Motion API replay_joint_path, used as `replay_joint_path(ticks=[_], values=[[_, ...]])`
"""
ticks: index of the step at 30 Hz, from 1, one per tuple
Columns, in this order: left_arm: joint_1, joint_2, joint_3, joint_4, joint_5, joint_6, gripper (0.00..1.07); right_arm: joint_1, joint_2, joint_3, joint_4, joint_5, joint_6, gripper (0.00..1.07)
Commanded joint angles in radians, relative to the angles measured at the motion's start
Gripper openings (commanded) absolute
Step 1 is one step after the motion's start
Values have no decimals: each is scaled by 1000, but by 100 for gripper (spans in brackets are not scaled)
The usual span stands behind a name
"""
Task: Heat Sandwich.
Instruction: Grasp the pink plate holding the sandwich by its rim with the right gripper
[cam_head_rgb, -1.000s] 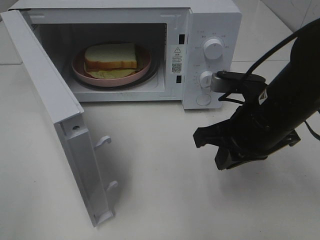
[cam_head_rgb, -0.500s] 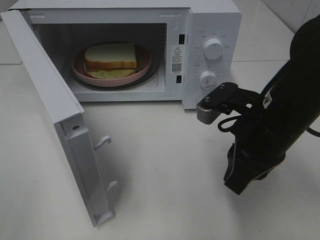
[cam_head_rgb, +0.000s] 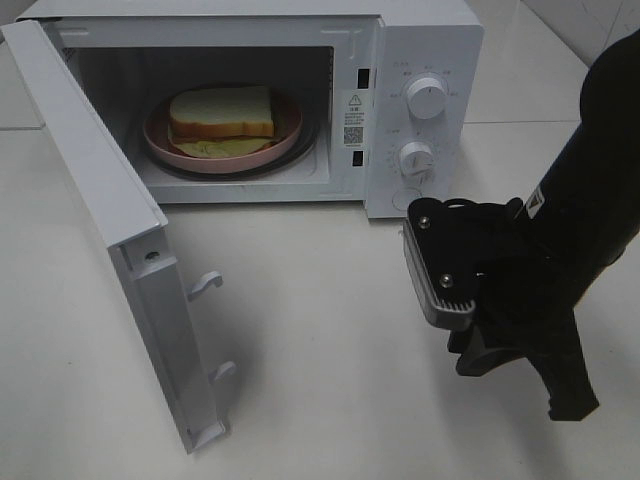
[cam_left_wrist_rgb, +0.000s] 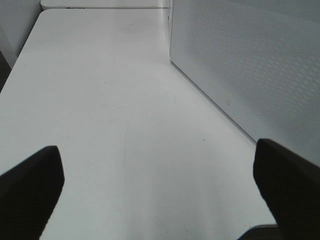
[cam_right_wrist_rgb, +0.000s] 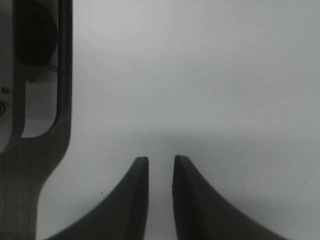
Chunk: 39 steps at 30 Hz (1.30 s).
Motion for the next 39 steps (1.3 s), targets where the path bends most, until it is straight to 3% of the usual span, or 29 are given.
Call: replay_joint_path(ticks=[1, 7, 9, 12, 15, 16, 18, 21, 34, 39], values=[[-4, -17, 2, -1, -13, -2, 98, 0, -9, -7, -3, 0, -135, 22], [-4, -17, 2, -1, -13, -2, 98, 0, -9, -7, -49, -8, -192, 29], [-4, -17, 2, -1, -13, -2, 98, 0, -9, -7, -50, -29, -181, 40], [-4, -17, 2, -1, -13, -2, 98, 0, -9, -7, -50, -39, -178, 47], [-4, -17, 2, -1, -13, -2, 98, 0, -9, -7, -50, -63, -135, 64], [-4, -17, 2, -1, -13, -2, 98, 0, -9, -7, -50, -63, -135, 64], [-4, -17, 2, -1, -13, -2, 98, 1, -9, -7, -50, -72, -64, 79], [-4, -17, 2, -1, -13, -2, 98, 1, -9, -7, -50, -76, -25, 87], [-4, -17, 2, -1, -13, -2, 98, 3, -9, -25, -84, -70, 0, 85], [-4, -17, 2, -1, -13, -2, 98, 3, -9, -78, -98, -66, 4, 85]])
